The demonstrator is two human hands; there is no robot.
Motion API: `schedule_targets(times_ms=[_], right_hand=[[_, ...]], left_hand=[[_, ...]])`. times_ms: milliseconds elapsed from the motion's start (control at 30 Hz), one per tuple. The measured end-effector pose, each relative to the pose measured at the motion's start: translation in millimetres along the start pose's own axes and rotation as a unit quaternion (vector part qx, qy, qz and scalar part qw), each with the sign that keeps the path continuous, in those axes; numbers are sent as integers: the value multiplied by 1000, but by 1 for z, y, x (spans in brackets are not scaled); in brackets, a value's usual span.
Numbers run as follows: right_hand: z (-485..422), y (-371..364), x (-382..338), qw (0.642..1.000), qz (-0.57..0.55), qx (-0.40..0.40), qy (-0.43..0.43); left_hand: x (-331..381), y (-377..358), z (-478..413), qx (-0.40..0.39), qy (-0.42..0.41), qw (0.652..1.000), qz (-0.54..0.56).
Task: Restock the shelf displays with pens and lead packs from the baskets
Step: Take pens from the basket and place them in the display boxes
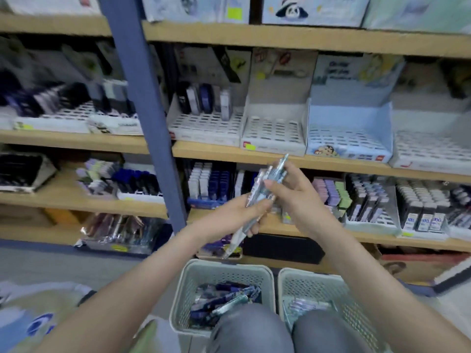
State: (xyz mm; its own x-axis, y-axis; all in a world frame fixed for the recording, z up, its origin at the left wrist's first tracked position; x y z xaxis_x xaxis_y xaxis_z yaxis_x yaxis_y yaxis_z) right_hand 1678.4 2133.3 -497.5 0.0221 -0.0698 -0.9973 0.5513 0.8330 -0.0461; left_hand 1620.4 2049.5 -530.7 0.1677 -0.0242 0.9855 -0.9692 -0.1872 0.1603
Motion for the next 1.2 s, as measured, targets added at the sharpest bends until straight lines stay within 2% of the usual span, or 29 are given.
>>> schedule_targets(times_ms=[167, 267, 367, 467, 600, 800, 1067, 1200], right_hand=[[3, -42, -44, 996, -63, -51, 42], [0, -49, -68, 995, -66, -35, 68], [-5, -37, -97, 988, -129, -3, 90], [-7, -21, -127, 977, -171, 12, 127], [-10, -17, -157, 982, -116, 43, 145], [-20, -36, -194, 984, -29, 44, 169], [-28, -50, -292, 950, -22, 78, 301], [-46, -59, -327, 944, -5, 90, 316]], left_hand=[[31, 32, 25, 24, -13, 999, 35], [47, 48, 33, 21, -22, 999, 12], [61, 60, 43, -1, -22, 999, -46], [72, 75, 50, 20, -25, 996, -86], [99, 107, 45, 101, -60, 988, -97], [154, 139, 34, 187, -148, 963, -124], [223, 187, 31, 293, -240, 921, -94], [253, 208, 33, 328, -280, 900, -67]])
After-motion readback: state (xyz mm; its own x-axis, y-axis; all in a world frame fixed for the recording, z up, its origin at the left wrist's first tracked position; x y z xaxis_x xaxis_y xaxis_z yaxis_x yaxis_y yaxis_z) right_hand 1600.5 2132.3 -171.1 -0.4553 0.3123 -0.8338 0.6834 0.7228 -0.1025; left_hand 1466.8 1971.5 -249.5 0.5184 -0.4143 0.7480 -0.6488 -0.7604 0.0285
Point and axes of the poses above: each hand's wrist, its own z-axis away from the middle knuckle, its own y-axis out of the back of the hand, x = y × z, the point moved 8 cm from there along -z, towards the middle knuckle, and after that the axes turned 11 degrees about -y, right-handed, at the moved point
